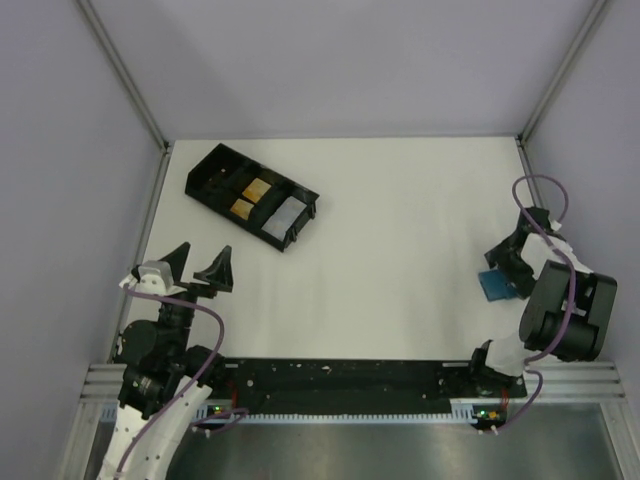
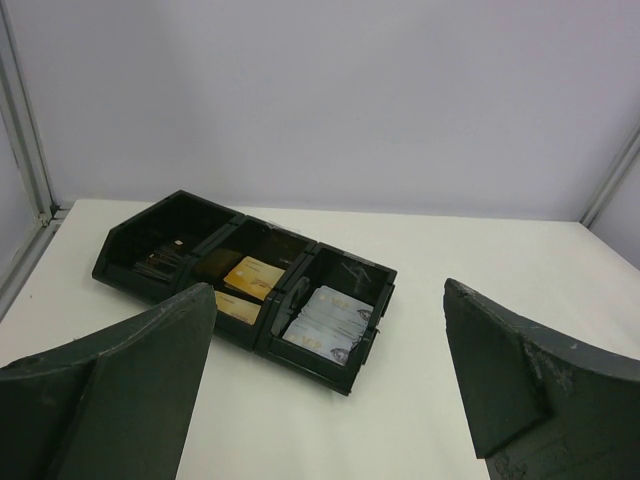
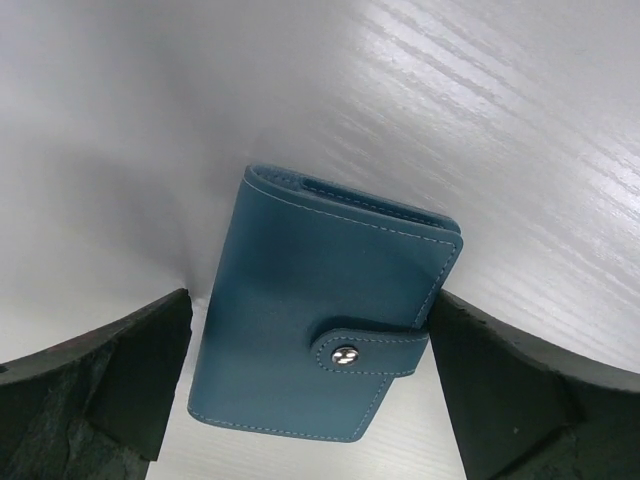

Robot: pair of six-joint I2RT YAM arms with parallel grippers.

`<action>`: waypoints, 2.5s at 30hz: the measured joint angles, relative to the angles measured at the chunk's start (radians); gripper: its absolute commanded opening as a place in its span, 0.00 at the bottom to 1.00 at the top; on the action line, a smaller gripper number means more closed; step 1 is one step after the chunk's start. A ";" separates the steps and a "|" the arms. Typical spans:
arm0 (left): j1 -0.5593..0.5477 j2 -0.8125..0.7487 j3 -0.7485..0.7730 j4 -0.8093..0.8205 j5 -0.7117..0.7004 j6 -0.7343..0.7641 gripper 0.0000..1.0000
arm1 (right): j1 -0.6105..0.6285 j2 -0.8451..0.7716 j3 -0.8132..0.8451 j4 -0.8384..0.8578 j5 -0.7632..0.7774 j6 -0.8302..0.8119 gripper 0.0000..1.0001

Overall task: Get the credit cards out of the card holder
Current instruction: Move the card holder to the center of the board.

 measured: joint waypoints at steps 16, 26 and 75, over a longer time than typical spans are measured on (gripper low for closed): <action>0.000 0.000 0.000 0.001 0.001 0.002 0.99 | 0.374 0.110 0.101 -0.005 -0.085 -0.178 0.84; 0.000 0.000 0.000 0.002 0.008 0.003 0.99 | 0.830 0.312 0.339 -0.068 -0.101 -0.174 0.86; -0.002 0.656 0.043 -0.079 0.424 -0.338 0.91 | 1.159 0.368 0.467 -0.107 0.010 -0.143 0.19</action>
